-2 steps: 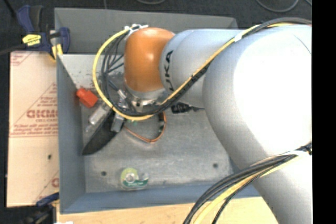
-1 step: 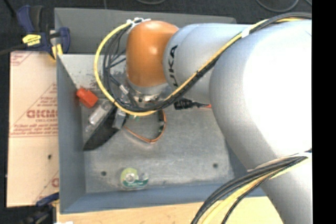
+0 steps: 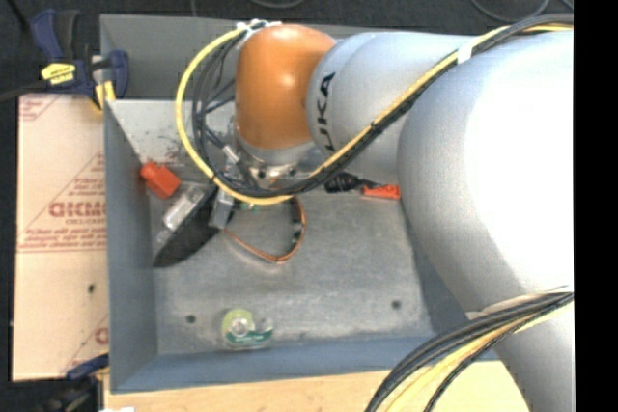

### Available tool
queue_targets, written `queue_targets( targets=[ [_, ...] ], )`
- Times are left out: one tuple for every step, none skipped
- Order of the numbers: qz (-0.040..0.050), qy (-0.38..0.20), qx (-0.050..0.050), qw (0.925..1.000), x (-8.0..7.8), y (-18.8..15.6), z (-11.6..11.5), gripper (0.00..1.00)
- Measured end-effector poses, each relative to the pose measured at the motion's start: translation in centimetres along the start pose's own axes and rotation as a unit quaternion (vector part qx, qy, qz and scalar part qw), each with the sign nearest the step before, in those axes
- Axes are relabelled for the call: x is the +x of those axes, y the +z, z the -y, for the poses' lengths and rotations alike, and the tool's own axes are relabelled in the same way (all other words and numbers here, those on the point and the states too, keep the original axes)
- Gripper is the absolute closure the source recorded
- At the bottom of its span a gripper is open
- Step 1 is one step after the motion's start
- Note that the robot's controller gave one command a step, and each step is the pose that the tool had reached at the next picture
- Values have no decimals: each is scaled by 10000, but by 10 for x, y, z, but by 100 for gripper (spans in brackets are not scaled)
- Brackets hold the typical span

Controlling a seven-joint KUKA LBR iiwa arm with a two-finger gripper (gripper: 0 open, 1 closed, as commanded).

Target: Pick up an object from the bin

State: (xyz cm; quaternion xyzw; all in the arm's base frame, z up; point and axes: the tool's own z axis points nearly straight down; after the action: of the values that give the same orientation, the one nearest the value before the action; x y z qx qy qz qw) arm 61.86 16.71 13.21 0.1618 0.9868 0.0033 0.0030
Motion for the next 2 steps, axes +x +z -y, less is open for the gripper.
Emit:
queue_targets(
  targets=[
    [17,1,-10,10000,-1,-14,0,100],
    [8,2,-5,10000,-1,-23,0,100]
  ],
)
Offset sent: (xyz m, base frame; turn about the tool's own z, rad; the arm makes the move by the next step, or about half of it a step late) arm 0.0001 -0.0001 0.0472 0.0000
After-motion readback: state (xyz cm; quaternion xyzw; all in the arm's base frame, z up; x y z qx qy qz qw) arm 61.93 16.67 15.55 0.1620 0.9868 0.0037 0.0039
